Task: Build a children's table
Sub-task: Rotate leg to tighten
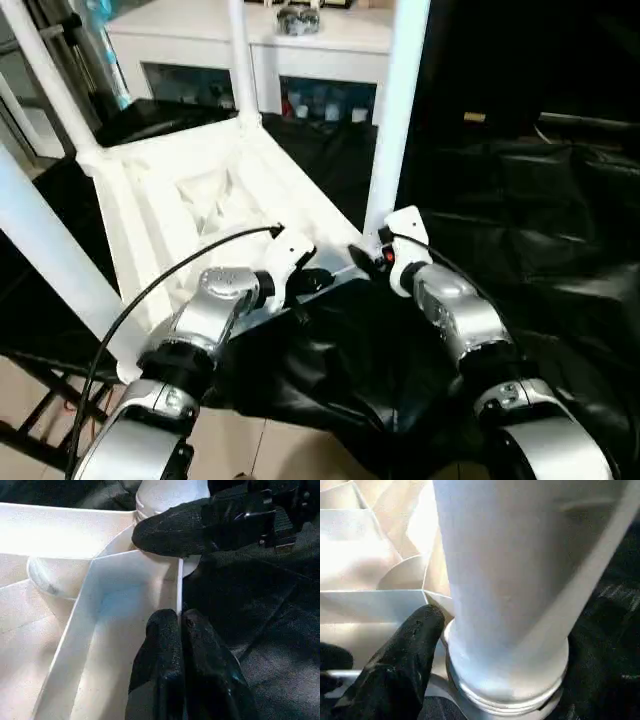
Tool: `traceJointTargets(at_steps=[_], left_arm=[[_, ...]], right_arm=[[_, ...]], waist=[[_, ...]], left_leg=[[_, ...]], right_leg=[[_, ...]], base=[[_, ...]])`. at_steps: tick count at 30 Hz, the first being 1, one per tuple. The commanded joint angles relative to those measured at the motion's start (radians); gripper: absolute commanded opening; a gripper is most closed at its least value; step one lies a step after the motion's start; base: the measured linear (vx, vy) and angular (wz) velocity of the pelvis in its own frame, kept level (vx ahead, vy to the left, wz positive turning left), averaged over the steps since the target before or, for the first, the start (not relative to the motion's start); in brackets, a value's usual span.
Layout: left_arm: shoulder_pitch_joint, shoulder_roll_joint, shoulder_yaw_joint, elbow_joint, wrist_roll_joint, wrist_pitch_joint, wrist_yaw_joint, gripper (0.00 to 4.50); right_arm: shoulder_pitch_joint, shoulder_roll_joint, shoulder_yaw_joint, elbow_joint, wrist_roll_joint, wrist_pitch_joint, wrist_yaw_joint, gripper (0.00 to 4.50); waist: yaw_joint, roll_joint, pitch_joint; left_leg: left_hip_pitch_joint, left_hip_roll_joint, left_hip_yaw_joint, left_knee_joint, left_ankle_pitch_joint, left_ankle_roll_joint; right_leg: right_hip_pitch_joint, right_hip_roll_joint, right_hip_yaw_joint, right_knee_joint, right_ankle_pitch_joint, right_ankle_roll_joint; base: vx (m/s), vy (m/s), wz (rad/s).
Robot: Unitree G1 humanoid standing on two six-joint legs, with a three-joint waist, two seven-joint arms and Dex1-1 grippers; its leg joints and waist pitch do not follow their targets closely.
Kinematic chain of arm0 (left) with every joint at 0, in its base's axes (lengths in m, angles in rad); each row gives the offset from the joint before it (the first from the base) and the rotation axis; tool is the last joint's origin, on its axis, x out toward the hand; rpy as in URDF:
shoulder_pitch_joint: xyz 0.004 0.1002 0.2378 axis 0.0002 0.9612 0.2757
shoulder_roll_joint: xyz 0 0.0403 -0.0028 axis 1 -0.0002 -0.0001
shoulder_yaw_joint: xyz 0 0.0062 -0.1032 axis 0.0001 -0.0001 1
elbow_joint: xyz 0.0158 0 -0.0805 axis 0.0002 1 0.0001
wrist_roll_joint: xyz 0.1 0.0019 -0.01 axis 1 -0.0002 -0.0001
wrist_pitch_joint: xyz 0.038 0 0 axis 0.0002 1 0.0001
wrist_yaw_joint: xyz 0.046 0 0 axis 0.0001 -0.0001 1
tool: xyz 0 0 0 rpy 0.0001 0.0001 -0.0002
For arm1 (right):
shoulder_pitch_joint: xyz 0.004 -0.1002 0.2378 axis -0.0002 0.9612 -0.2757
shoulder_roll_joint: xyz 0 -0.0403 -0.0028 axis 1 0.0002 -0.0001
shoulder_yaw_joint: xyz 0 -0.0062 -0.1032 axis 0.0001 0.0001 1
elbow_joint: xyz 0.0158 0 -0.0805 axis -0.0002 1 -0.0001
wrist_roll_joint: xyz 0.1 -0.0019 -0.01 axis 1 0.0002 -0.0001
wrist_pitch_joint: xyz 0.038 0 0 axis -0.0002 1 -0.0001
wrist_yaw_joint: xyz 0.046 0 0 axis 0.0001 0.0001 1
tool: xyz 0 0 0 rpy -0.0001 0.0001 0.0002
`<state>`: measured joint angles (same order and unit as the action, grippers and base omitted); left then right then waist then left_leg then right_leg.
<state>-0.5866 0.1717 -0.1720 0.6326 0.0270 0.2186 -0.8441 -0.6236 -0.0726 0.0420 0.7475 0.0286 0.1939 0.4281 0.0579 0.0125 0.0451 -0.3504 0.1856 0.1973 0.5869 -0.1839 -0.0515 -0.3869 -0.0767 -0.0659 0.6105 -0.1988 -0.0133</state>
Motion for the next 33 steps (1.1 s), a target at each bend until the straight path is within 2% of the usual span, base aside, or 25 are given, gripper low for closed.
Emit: traceJointTargets(at_steps=[1,2,7,10,14,18,19,22,23,29,30,33], left_arm=[[-0.001,-0.038,-0.051,-0.040,-0.038,-0.036,-0.050,0.00],[0.008,-0.026,-0.053,-0.050,-0.045,-0.046,-0.084,0.00],[0.048,0.037,-0.071,-0.103,-0.066,-0.061,-0.222,0.00],[0.066,0.083,-0.076,-0.120,-0.069,-0.061,-0.288,0.00],[0.085,0.130,-0.078,-0.148,-0.090,-0.063,-0.372,0.00],[0.098,0.167,-0.077,-0.180,-0.106,-0.048,-0.434,0.00],[0.104,0.178,-0.072,-0.192,-0.116,-0.040,-0.457,0.00],[0.117,0.192,-0.076,-0.224,-0.146,-0.021,-0.498,0.00],[0.123,0.195,-0.078,-0.240,-0.159,-0.008,-0.515,0.00],[0.139,0.197,-0.082,-0.270,-0.173,0.013,-0.528,0.00],[0.139,0.197,-0.082,-0.270,-0.172,0.013,-0.528,0.00],[0.138,0.189,-0.079,-0.261,-0.166,0.001,-0.507,0.00]], right_arm=[[0.021,0.047,0.102,-0.021,0.031,0.023,0.189,4.01],[0.023,0.026,0.108,-0.035,0.035,0.017,0.242,4.12],[0.036,-0.068,0.129,-0.089,0.066,-0.014,0.445,4.12],[0.044,-0.122,0.132,-0.125,0.083,-0.014,0.555,4.12],[0.054,-0.170,0.127,-0.167,0.103,-0.004,0.663,4.12],[0.070,-0.220,0.150,-0.220,0.126,0.023,0.761,4.12],[0.078,-0.240,0.167,-0.242,0.124,0.030,0.796,3.87],[0.087,-0.256,0.181,-0.260,0.116,0.033,0.825,3.75],[0.091,-0.261,0.187,-0.268,0.114,0.035,0.836,3.49],[0.112,-0.269,0.213,-0.299,0.103,0.040,0.849,3.17],[0.113,-0.269,0.214,-0.299,0.102,0.040,0.849,2.96],[0.125,-0.267,0.224,-0.311,0.101,0.044,0.845,2.75]], waist=[[0.000,-0.004,-0.050],[0.002,-0.004,-0.050],[0.010,-0.004,-0.057],[0.018,0.000,-0.062],[0.028,0.000,-0.068],[0.033,-0.004,-0.064],[0.034,-0.002,-0.061],[0.034,-0.005,-0.058],[0.034,-0.004,-0.058],[0.035,-0.005,-0.058],[0.034,-0.004,-0.058],[0.034,-0.004,-0.060]], left_leg=[[0.006,0.045,-0.028,-0.078,-0.301,0.004],[0.004,0.045,-0.029,-0.078,-0.295,0.008],[-0.001,0.048,-0.024,-0.071,-0.204,0.046],[-0.003,0.051,-0.020,-0.065,-0.150,0.069],[-0.009,0.053,-0.018,-0.057,-0.091,0.101],[-0.009,0.054,-0.018,-0.058,-0.117,0.105],[-0.007,0.054,-0.018,-0.060,-0.135,0.095],[-0.005,0.056,-0.019,-0.063,-0.164,0.067],[-0.005,0.056,-0.019,-0.064,-0.168,0.063],[-0.005,0.053,-0.018,-0.063,-0.161,0.058],[-0.006,0.053,-0.019,-0.063,-0.159,0.058],[-0.006,0.052,-0.019,-0.061,-0.148,0.060]], right_leg=[[0.031,-0.076,0.053,-0.094,-0.319,-0.177],[0.033,-0.077,0.053,-0.093,-0.308,-0.179],[0.043,-0.075,0.051,-0.077,-0.170,-0.221],[0.043,-0.073,0.048,-0.065,-0.075,-0.252],[0.041,-0.069,0.046,-0.049,0.035,-0.277],[0.041,-0.071,0.045,-0.052,-0.003,-0.276],[0.037,-0.072,0.046,-0.056,-0.040,-0.272],[0.036,-0.074,0.047,-0.063,-0.118,-0.254],[0.035,-0.073,0.047,-0.063,-0.126,-0.253],[0.035,-0.072,0.049,-0.064,-0.129,-0.247],[0.035,-0.072,0.049,-0.064,-0.130,-0.245],[0.036,-0.071,0.048,-0.062,-0.109,-0.246]], base=[[0.000,0.000,0.00],[0.000,0.000,0.00],[0.000,0.000,0.00],[0.000,0.000,0.00],[0.000,0.000,0.00],[0.000,0.000,0.00],[0.000,0.000,0.00],[0.000,0.000,0.00],[0.000,0.000,0.00],[0.000,0.000,0.00],[0.000,0.000,0.00],[0.000,0.000,0.00]])
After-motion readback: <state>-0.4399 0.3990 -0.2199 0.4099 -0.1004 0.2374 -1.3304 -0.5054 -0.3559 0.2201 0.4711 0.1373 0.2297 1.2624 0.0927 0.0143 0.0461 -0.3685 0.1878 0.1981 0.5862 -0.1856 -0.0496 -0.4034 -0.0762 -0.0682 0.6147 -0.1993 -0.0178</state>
